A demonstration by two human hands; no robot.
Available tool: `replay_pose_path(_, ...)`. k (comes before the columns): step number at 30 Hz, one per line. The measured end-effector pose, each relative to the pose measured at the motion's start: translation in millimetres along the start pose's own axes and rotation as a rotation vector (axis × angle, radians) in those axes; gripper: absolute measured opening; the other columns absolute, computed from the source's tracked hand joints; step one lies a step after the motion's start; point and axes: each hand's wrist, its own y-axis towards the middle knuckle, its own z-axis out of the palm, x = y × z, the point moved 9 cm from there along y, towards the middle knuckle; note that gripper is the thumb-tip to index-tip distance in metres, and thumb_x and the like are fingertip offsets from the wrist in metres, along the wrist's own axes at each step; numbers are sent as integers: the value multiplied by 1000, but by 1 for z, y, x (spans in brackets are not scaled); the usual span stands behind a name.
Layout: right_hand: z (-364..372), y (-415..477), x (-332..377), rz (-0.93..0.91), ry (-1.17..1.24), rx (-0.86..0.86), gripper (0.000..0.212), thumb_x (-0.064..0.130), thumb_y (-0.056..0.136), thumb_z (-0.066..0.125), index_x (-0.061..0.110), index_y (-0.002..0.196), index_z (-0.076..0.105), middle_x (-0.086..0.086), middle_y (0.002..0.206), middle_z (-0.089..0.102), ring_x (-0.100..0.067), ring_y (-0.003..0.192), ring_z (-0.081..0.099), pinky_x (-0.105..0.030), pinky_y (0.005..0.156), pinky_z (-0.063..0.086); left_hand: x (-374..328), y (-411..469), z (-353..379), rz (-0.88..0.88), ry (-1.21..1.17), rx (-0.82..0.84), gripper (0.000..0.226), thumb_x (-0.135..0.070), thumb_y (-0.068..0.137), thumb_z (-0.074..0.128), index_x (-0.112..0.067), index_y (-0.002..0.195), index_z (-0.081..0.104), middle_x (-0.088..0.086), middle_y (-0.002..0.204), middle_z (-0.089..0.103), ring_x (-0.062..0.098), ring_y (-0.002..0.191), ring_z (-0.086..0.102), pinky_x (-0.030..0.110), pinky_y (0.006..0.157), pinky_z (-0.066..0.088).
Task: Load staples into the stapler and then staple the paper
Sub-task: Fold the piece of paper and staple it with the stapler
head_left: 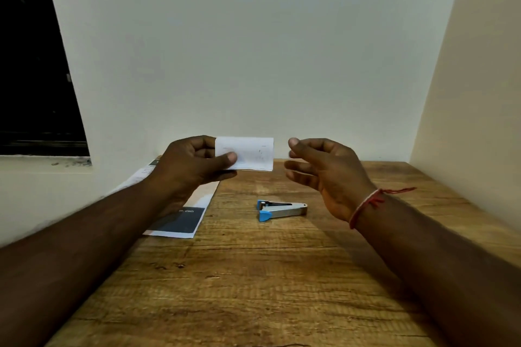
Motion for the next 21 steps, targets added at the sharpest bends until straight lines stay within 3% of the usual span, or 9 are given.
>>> replay_pose_path(3,2,0,-5,44,30,41,56,22,84,94,-5,128,70,-30,126,75,-42,105,82,-40,78,69,-9,-4,3,90,129,-30,36,0,84,93,0,116,75,22,111,82,36,101,85,41,83,73)
replay_pose_path(7,29,-8,-20,55,-83,215,63,30,76,92,3,129,74,-17,113,83,-31,93,82,-34,75,68,-13,-8,9,146,253,-77,56,-4,75,102,-13,117,66,17,121,76,38,102,84,51,80,73)
replay_pose_path(11,28,-5,-18,-21,-181,209,45,20,90,87,6,131,75,-13,102,84,-24,81,80,-30,69,64,-7,-10,11,155,365,-67,89,-41,60,110,-38,133,60,-8,130,77,29,109,83,50,87,72)
replay_pose_path(13,25,-4,-14,-39,-228,216,37,15,94,85,7,129,77,-13,102,84,-24,79,79,-30,67,64,-6,-11,15,148,410,-31,99,-52,56,108,-42,141,59,-11,136,76,25,115,82,46,92,70)
replay_pose_path(17,27,-6,-13,-53,-373,239,37,11,93,86,11,130,78,-14,105,85,-28,79,79,-30,65,64,-5,-14,31,102,310,105,59,-22,83,99,-15,137,77,4,121,87,25,110,85,53,99,69)
replay_pose_path(21,29,-7,-13,-45,-378,265,30,14,97,83,11,126,80,-15,102,85,-29,76,72,-34,65,64,0,-15,30,55,282,90,41,-22,94,90,-14,133,82,6,115,89,28,108,86,50,101,67)
